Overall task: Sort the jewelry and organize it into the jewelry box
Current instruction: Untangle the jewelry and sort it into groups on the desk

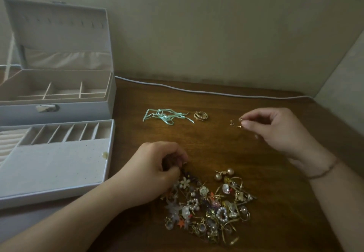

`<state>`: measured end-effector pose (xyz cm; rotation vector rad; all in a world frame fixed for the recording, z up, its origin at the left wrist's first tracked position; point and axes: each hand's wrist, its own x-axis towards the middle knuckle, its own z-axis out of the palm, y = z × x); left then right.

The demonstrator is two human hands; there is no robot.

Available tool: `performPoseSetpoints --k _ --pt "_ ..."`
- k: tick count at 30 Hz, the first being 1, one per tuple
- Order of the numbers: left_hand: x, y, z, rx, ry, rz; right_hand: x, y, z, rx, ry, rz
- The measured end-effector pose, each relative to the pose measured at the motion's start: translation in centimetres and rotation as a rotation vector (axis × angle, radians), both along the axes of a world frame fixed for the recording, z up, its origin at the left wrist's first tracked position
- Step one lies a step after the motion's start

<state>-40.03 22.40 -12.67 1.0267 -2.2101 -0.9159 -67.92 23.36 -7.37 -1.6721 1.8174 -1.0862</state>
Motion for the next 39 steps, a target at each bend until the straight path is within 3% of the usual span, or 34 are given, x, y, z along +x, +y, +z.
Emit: performPoseSetpoints --k 5,10,19,25,32,39 --pt "-0.2 0.1 0.2 -0.026 -0.023 0.004 -1.1 -4.5 -1.5 0.072 0.444 -0.195" --pt "-0.1 0.1 0.2 -0.063 -0.015 0.008 0.3 -7.0 -3.3 0.127 0.711 -0.217" --pt "-0.1 0.3 0.1 -0.09 -0.023 0.035 0.8 -5.9 -3.1 0.086 0.499 -0.073" --pt "0.0 0.2 0.1 -0.103 -0.023 0.051 1.9 2.4 0.4 0.143 0.344 0.494" --pt "-0.1 0.0 0.3 -0.097 -0.006 0.101 2.5 4.3 0.7 0.237 0.532 0.846" --pt "0.0 -0.2 0.2 0.147 0.222 0.089 3.4 4.8 0.9 0.306 0.708 0.878"
